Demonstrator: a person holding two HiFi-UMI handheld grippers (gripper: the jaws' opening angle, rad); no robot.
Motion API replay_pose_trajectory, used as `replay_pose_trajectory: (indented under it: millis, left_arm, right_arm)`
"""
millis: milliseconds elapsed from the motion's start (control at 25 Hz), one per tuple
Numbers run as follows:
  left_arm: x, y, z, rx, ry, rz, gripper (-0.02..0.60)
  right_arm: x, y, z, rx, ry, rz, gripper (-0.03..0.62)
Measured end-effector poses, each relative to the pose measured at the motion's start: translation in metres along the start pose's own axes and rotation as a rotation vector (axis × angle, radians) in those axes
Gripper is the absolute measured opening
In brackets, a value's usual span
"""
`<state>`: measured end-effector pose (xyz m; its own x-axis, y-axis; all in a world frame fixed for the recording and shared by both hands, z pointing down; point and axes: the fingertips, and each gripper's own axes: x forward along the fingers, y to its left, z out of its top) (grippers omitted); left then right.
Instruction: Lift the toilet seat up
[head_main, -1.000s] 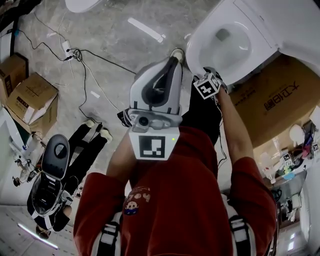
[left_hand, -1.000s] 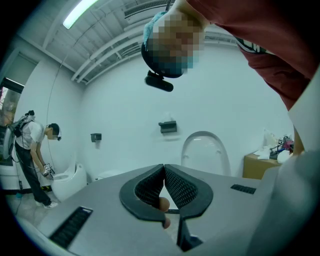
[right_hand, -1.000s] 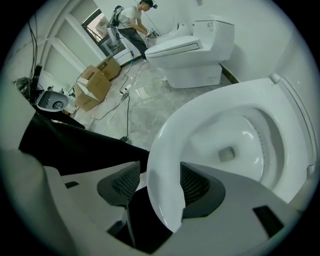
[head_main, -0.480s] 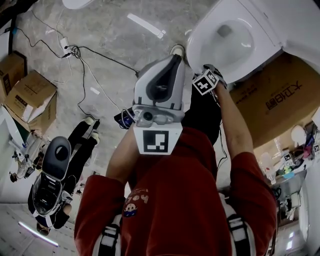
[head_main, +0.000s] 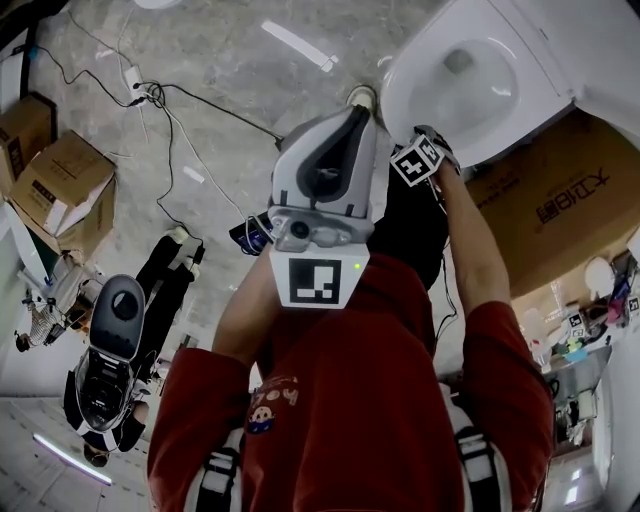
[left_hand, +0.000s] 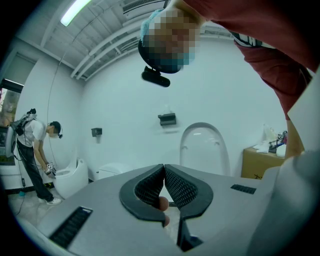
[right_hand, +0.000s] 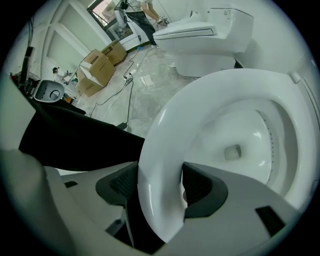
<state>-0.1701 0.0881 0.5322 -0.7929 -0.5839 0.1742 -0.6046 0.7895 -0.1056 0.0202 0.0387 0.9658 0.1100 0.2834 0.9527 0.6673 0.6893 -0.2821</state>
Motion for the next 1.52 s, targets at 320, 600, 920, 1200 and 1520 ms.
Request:
replay_pose_trajectory:
  millis: [320,600,920,1200,1520]
  left_arm:
    - [-0.001,-0.003,0.010,0.005,-0.015,-0.009,0.018]
    - [-0.006,-0.010,0.027,0.007,-0.034,-0.033,0.018]
    - [-0.015,-0.015,0.044,0.007,-0.055,-0.049,0.018]
    - [-0.024,-0.014,0.057,-0.002,-0.073,-0.052,0.018]
    - [-0.035,-0.014,0.074,-0.008,-0.103,-0.070,0.018]
  right_arm:
    - [-0.011,0.000,-0.001,0.024,-0.003,-0.014,0.241]
    - [-0.031,0.008,0.001,0.034,-0.009,-0.003,0.241]
    - [-0.058,0.013,0.002,0.051,-0.017,-0.005,0.241]
    - [-0.084,0.016,0.005,0.067,-0.038,-0.027,0.241]
    - [-0.116,0.020,0.006,0.081,-0.065,-0.084,0.239]
